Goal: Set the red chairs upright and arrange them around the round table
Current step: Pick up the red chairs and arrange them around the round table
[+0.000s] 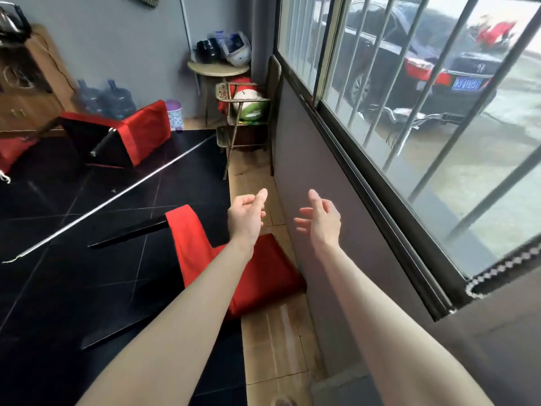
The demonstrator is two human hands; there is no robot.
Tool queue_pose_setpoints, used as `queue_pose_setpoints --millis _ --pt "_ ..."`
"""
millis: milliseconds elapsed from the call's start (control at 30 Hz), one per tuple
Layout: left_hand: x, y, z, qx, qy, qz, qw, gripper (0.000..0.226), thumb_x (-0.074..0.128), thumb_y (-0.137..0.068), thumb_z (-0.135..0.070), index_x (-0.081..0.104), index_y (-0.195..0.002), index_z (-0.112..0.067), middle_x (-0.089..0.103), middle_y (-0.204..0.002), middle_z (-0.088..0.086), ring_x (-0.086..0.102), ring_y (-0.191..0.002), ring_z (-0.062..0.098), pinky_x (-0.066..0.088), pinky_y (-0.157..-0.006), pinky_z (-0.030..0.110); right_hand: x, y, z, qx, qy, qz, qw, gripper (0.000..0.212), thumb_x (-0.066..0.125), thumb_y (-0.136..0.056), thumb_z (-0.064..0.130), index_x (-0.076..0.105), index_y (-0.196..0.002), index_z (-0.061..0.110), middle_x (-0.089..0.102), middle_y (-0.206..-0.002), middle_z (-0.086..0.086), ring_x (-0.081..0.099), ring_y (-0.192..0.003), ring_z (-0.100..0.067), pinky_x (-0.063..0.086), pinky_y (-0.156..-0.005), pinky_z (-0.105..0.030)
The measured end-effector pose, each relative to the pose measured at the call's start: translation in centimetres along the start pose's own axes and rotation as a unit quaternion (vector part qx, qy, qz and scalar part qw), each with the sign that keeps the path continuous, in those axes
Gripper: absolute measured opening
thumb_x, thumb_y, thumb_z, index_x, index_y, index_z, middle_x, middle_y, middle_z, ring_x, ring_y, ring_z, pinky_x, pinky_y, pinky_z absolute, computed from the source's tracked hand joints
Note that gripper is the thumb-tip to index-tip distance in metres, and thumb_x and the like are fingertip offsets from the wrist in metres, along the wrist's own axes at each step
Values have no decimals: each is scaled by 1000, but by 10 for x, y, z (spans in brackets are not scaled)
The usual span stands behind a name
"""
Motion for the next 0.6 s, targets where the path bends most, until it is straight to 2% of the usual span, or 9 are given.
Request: queue_pose_setpoints --millis 300,467,600 --pt "52 -99 32 -36 -13 -27 999 25 66 -89 -42 60 -99 -20 68 -89 -3 66 -83 13 54 -70 27 28 -125 -27 41 38 3 998 38 56 -94 49 59 -108 14 68 -93 -6 71 -73 -23 59 -63 -33" --pt "64 -137 55 -71 -20 -40 996 18 65 -90 -41 57 -92 -25 67 -90 -2 66 -84 13 54 -69 27 41 -165 -54 68 62 14 996 26 59 -93 47 58 -92 22 67 -87 -5 68 -63 -17 58 -62 -33" --pt "72 -167 77 -101 -18 -37 994 24 65 -90 -40 59 -101 -19 66 -88 -2 65 -82 12 54 -73 30 53 -196 -73 90 75 18 993 23 59 -93 47 57 -88 24 67 -85 -5 67 -65 -18 58 -64 -34"
Point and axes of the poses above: each hand's wrist, its own y-axis away from the middle knuckle, its own x-axis out of the palm, z = x × y, the point moved 7 cm from there along -y, towards the middle knuckle
